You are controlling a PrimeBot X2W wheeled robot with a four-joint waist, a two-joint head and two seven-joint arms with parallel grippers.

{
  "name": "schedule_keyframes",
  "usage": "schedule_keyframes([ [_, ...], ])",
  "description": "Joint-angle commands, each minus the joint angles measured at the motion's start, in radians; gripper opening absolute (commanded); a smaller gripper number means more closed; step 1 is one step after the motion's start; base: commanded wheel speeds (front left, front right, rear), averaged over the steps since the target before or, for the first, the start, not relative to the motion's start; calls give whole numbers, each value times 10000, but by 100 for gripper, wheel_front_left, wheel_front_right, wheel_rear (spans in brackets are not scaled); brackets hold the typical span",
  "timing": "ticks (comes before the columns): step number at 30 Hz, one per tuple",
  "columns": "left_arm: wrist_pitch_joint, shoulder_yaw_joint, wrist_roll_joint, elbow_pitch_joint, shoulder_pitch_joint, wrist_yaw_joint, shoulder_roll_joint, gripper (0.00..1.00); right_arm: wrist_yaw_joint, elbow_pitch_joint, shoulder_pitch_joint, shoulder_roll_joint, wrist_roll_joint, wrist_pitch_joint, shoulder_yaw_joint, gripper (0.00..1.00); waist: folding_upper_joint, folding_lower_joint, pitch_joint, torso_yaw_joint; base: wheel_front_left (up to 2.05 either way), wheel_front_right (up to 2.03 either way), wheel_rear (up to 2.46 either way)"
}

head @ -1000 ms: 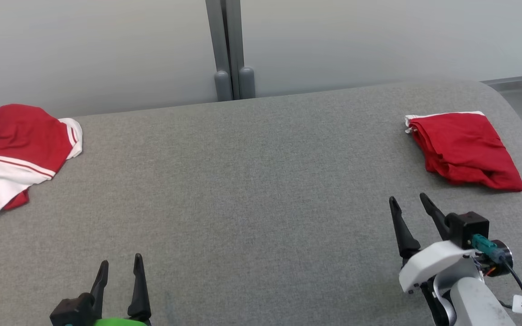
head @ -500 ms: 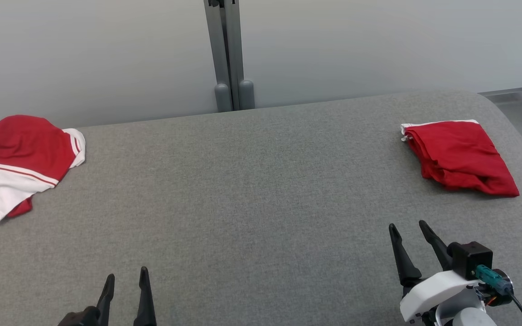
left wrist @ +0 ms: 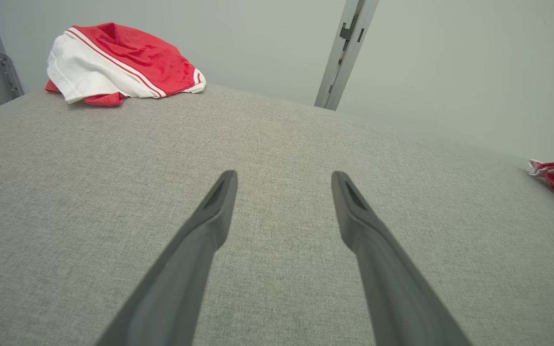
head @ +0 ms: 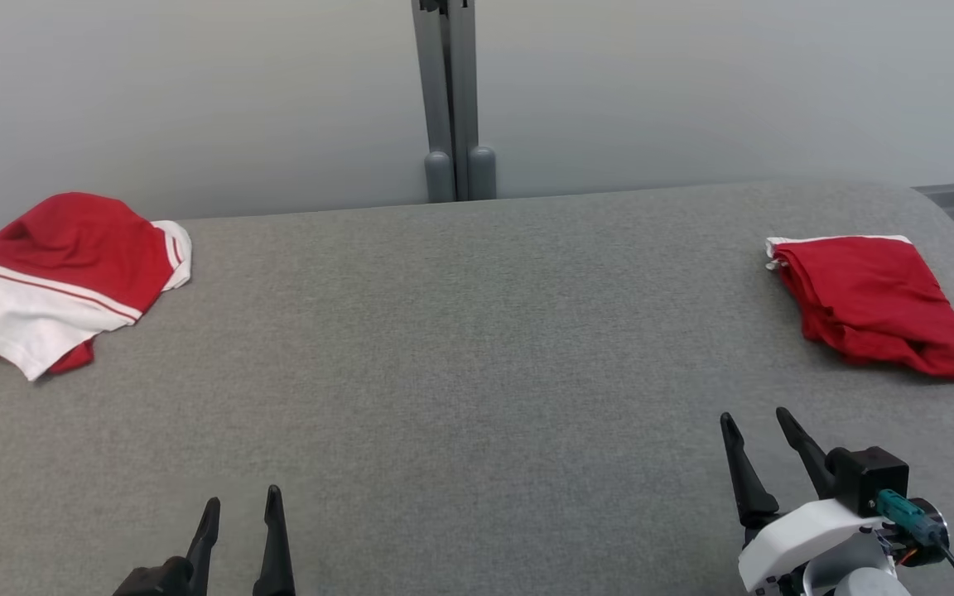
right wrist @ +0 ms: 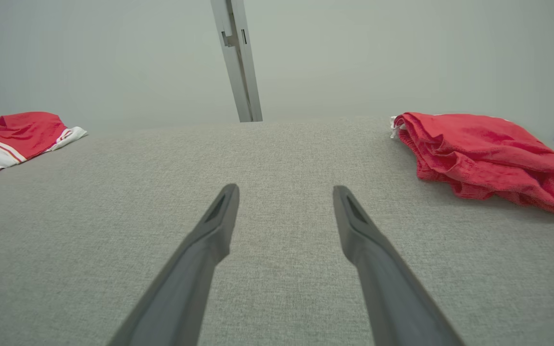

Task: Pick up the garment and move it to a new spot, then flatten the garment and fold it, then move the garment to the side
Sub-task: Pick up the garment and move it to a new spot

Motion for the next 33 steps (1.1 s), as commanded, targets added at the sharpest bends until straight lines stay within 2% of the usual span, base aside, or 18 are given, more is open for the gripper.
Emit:
schedule_keyframes([
  [1, -4, 29, 66, -29, -93, 28, 27, 100, -13, -18, 119, -25, -62, -42, -9, 100, 0, 1, -4, 553, 0, 0, 0],
  [12, -6, 280, 387, -158, -250, -89, 29, 100, -12, -66, 10, -28, 229, -42, 268, 100, 0, 1, 3, 3070, 0, 0, 0],
  [18, -6, 408, 519, -200, -233, -164, 27, 100, -12, 12, -54, -30, 427, -42, 481, 100, 0, 1, -62, 4025, 0, 0, 0],
  [25, -5, 590, 551, -281, -159, -197, 27, 100, -12, 87, -153, -33, 548, -42, 712, 100, 0, 1, -95, 4394, 0, 0, 0],
  [33, -5, 835, 573, -454, -207, -216, 26, 100, -12, 102, -225, -37, 425, -42, 821, 100, 0, 1, 45, 4175, 0, 0, 0],
])
